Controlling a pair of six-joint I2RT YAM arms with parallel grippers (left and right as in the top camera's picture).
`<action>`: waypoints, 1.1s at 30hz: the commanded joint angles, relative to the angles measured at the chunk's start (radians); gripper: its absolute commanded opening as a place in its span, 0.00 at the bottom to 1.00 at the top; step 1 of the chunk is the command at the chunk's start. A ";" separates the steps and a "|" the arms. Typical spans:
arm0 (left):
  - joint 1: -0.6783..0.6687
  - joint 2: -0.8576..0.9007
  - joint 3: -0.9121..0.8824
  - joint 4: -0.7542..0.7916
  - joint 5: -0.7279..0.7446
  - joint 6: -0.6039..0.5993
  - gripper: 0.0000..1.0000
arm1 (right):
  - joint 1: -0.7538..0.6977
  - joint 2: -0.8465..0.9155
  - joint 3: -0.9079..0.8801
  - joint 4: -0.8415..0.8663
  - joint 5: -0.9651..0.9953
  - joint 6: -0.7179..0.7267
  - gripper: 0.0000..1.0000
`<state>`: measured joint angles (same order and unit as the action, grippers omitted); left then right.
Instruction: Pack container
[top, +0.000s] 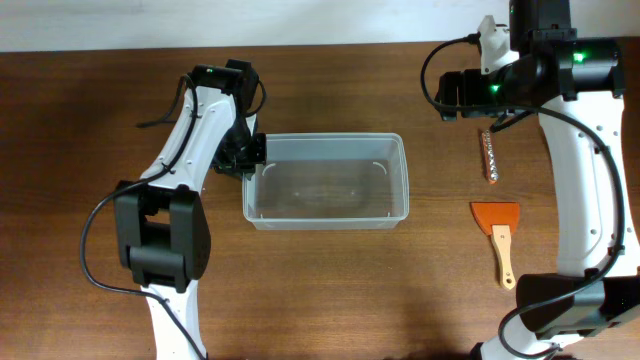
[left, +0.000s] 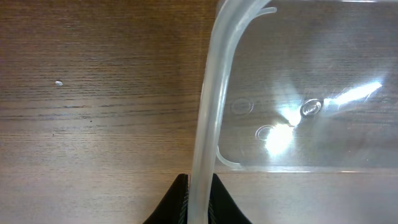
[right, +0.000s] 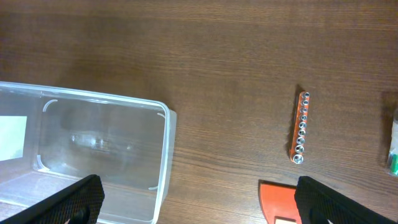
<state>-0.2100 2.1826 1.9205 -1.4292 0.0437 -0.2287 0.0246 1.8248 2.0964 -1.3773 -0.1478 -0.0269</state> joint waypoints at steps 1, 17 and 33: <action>0.005 -0.035 0.003 -0.005 -0.010 -0.003 0.12 | -0.006 0.005 0.018 -0.004 0.002 -0.002 0.99; 0.005 -0.035 0.003 -0.062 -0.006 -0.048 0.04 | -0.006 0.005 0.018 -0.022 0.002 -0.002 0.99; 0.007 -0.035 0.003 -0.037 -0.052 0.011 0.10 | -0.006 0.005 0.018 -0.022 0.002 -0.002 0.99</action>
<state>-0.2100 2.1822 1.9205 -1.4704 0.0254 -0.2459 0.0246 1.8248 2.0964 -1.3991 -0.1478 -0.0265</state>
